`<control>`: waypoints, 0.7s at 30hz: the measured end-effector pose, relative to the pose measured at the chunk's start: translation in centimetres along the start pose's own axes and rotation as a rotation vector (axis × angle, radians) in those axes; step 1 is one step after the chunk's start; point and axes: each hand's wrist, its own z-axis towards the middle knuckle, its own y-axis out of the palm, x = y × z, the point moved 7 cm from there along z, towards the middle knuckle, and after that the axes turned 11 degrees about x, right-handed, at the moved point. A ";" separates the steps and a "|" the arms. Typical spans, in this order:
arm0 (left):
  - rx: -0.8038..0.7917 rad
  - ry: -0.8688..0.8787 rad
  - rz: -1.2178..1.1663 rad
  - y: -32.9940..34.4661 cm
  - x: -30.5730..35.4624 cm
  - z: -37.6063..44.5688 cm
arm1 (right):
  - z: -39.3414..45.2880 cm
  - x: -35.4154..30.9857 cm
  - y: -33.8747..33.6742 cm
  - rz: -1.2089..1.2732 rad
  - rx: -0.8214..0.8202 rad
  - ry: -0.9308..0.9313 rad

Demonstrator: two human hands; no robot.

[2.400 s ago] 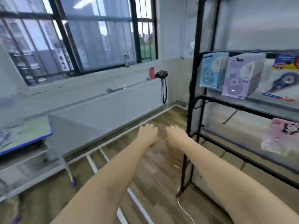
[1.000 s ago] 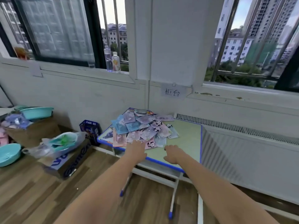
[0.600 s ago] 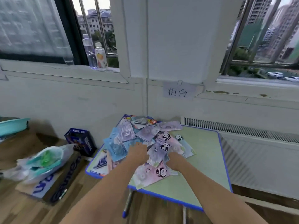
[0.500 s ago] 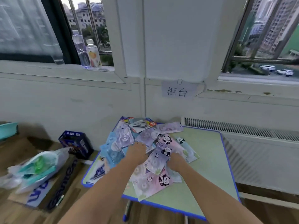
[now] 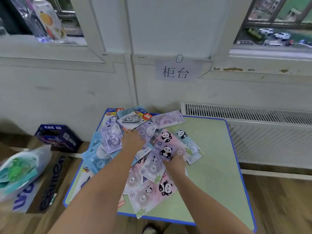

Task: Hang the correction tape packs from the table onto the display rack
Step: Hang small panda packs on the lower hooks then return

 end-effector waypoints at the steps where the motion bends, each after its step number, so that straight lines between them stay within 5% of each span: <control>1: -0.015 -0.015 -0.003 0.5 -0.1 0.3 | 0.2 0.1 0.2 0.008 0.006 -0.003; 13: 0.001 -0.096 -0.061 0.8 0.9 -0.9 | 1.3 0.9 0.4 0.103 -0.054 0.070; 21: -0.106 -0.256 -0.429 0.7 1.7 -3.3 | 0.9 1.7 -2.1 0.400 -0.130 0.161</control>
